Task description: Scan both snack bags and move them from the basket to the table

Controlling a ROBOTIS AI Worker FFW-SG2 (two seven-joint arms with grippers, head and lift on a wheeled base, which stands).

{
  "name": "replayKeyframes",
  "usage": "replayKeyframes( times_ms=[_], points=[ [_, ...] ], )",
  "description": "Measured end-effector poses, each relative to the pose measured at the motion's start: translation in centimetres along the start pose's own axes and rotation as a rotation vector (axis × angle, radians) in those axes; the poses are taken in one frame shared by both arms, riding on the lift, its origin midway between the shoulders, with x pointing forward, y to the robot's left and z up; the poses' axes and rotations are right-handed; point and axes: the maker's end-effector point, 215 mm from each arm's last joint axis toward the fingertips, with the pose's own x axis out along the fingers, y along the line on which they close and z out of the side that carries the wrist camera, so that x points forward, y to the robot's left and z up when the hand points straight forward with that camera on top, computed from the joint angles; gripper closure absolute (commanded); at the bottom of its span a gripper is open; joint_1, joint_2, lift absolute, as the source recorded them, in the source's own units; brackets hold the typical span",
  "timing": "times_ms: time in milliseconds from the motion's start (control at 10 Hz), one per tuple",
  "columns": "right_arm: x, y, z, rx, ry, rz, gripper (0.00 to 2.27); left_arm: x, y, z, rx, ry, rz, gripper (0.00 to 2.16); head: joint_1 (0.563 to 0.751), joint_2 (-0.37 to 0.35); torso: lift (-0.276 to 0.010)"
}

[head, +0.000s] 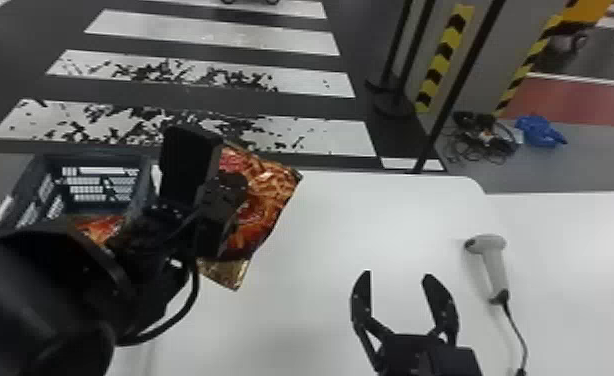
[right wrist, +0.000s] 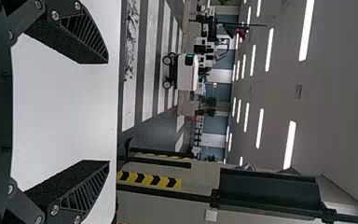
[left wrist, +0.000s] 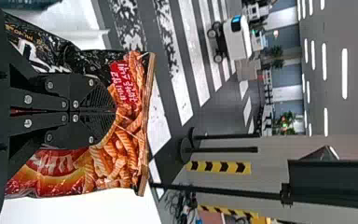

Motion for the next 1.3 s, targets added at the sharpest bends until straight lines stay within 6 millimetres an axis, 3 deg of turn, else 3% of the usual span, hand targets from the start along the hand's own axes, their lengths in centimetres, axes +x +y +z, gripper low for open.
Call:
replayKeyframes(
  times_ms=[300,600,900,1300],
  points=[
    [0.4,0.0,0.8,0.016,-0.022,-0.003,0.16,1.2,-4.7,-2.5,0.015,0.058,-0.067,2.09,0.695,-0.263,-0.098],
    [1.4,-0.8,1.2,0.016,-0.034,-0.019,0.16,2.6,-6.8,-5.8,0.029,0.125,-0.08,2.09,0.695,-0.29,-0.098],
    [2.1,-1.1,1.9,0.025,-0.049,-0.026,0.16,3.4,-10.5,-10.0,0.007,0.21,-0.147,2.09,0.695,-0.329,-0.098],
    [2.3,-1.0,2.1,0.03,-0.053,-0.024,0.16,3.6,-14.8,-12.2,-0.007,0.263,-0.225,2.09,0.695,-0.35,-0.098]
  ],
)
